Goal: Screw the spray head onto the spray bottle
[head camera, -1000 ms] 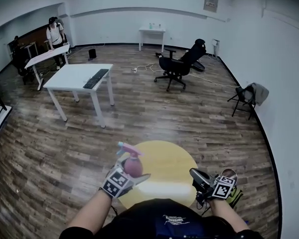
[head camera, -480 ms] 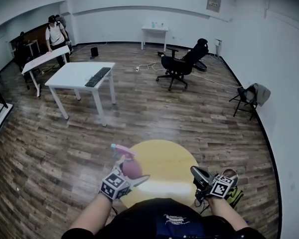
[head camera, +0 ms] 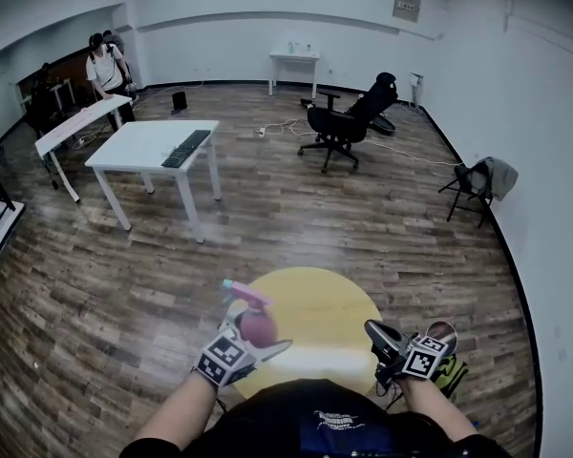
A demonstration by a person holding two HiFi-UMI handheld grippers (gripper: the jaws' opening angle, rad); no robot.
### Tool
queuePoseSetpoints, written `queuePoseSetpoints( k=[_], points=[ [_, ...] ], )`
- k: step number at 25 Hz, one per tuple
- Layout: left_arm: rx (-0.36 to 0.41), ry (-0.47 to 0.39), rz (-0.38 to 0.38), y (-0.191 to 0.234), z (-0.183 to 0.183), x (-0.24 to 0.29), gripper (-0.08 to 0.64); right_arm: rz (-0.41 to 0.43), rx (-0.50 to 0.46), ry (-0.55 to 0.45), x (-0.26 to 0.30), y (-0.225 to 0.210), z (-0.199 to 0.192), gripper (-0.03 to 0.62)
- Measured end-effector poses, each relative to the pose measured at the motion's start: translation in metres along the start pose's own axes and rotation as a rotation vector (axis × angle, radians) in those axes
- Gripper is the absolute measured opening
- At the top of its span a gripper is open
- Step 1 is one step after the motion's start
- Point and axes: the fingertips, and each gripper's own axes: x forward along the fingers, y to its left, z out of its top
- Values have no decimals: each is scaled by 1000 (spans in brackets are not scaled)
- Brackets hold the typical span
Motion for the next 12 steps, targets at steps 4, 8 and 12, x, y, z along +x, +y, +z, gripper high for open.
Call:
queuePoseSetpoints(
  k=[4, 8, 12],
  points=[
    [-1, 1, -5, -1, 1, 1, 489, 0, 6, -2, -3, -3, 0, 21],
    [-8, 0, -8, -1, -1, 2, 489, -3, 5, 0, -3, -5, -3, 22],
    [-11, 2, -11, -2, -2, -1, 489, -1, -3, 5, -2, -2, -5, 21]
  ],
)
